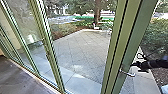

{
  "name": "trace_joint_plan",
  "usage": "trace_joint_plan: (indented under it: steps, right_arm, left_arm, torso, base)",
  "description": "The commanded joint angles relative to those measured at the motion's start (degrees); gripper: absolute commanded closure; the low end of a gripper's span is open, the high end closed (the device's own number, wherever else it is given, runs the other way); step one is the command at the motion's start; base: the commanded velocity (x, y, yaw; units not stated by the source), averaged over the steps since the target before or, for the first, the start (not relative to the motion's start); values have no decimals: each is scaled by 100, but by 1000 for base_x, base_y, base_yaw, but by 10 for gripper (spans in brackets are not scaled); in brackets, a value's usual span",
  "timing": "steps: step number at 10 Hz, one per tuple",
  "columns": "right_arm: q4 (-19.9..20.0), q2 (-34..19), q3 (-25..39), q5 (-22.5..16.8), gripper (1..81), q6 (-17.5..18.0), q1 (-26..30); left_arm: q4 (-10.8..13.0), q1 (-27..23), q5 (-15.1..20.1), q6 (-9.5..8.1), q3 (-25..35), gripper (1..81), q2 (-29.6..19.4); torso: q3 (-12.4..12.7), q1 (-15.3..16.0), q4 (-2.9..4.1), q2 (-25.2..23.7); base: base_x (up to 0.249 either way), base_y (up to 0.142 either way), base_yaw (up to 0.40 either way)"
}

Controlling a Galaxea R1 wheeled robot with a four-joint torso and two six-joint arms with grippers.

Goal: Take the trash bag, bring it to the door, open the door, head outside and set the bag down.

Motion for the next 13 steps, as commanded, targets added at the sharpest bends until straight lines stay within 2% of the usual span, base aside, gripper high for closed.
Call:
trace_joint_plan:
  steps: [1,3,6,10,11,12,13]
  right_arm:
    - [-1370,-352,-363,-228,10,-462,1209]
    - [-1729,-387,-372,-412,10,-470,1192]
    - [-2019,-396,-660,-421,10,-506,1165]
    - [-2029,-246,-1083,-413,10,-549,1289]
    - [-2012,-238,-1172,-378,10,-611,1288]
    - [-1994,-264,-1207,-360,10,-646,1297]
    - [-2003,-273,-1233,-360,10,-655,1306]
  left_arm:
    - [32,-74,397,25,25,811,-11]
    - [32,-74,397,25,25,811,-11]
    - [-3,-73,397,25,8,811,-29]
    - [-47,-74,406,7,-9,811,-38]
    - [-47,-74,406,7,-1,811,-38]
    - [-56,-65,406,7,-10,811,-38]
    - [-56,-65,406,7,-10,811,-46]
  torso:
    - [0,0,0,0]
    - [0,0,0,0]
    - [0,7,4,0]
    - [0,11,6,2]
    - [564,11,6,4]
    - [579,11,6,4]
    - [90,13,6,6]
  base:
    - [0,0,0]
    - [0,0,0]
    - [0,0,0]
    - [0,0,0]
    - [0,0,0]
    - [0,0,0]
    - [0,0,0]
